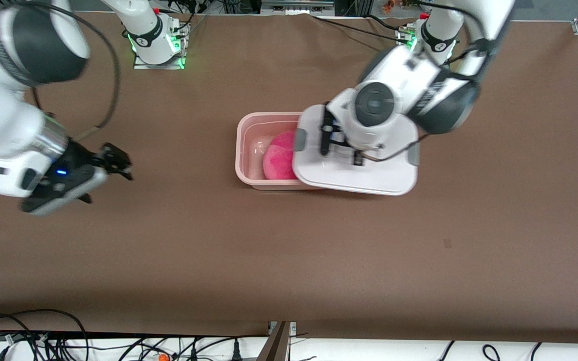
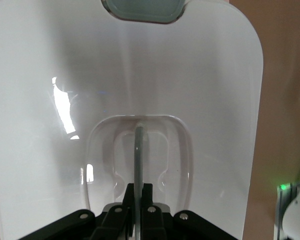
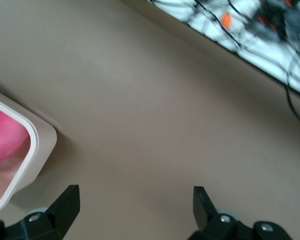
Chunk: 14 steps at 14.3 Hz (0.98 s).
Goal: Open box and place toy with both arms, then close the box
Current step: 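Withdraw the right gripper while the left gripper brings the lid over the box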
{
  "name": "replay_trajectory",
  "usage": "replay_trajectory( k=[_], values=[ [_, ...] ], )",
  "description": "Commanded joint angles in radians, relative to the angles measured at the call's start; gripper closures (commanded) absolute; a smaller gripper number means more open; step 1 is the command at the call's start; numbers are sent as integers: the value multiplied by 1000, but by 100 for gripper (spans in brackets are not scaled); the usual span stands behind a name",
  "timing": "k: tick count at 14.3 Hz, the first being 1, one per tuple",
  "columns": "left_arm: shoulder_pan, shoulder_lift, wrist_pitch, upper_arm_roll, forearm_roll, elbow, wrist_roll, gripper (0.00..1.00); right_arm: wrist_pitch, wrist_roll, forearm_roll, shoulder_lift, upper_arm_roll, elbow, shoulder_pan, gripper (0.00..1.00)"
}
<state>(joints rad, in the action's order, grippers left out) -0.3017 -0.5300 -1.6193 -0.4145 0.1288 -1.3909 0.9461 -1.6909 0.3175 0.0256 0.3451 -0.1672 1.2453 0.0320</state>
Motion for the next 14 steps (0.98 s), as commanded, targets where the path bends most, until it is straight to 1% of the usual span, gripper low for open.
replay_trajectory(
  k=[1, 2, 3, 5, 8, 9, 10, 12, 14],
  values=[
    [-77, -137, 3, 10, -9, 180, -100, 100, 85, -17, 57, -122, 87, 69, 5, 0],
    [-106, -165, -26, 14, -6, 205, -112, 100, 94, -18, 57, -165, 109, 106, 5, 0],
    [-135, -176, -57, 19, -2, 210, -115, 100, 99, -50, 57, -211, 123, 144, 6, 0],
    [-198, -179, -79, 37, 41, 211, -138, 100, 115, -170, 54, -291, 127, 222, 6, 0],
    [-241, -189, -102, 59, 49, 217, -208, 100, 117, -189, 39, -389, 141, 342, 6, 0],
    [-267, -189, -102, 81, 49, 217, -233, 100, 108, -213, 36, -418, 141, 388, 5, 0],
    [-304, -189, -102, 114, 49, 219, -266, 100, 103, -228, 13, -445, 141, 420, 5, 0],
    [-346, -186, -102, 158, 46, 220, -308, 100, 99, -232, -67, -459, 141, 425, 6, 0],
    [-343, -186, -103, 160, 45, 219, -302, 100, 106, -226, -78, -452, 152, 418, 8, 0]
  ],
)
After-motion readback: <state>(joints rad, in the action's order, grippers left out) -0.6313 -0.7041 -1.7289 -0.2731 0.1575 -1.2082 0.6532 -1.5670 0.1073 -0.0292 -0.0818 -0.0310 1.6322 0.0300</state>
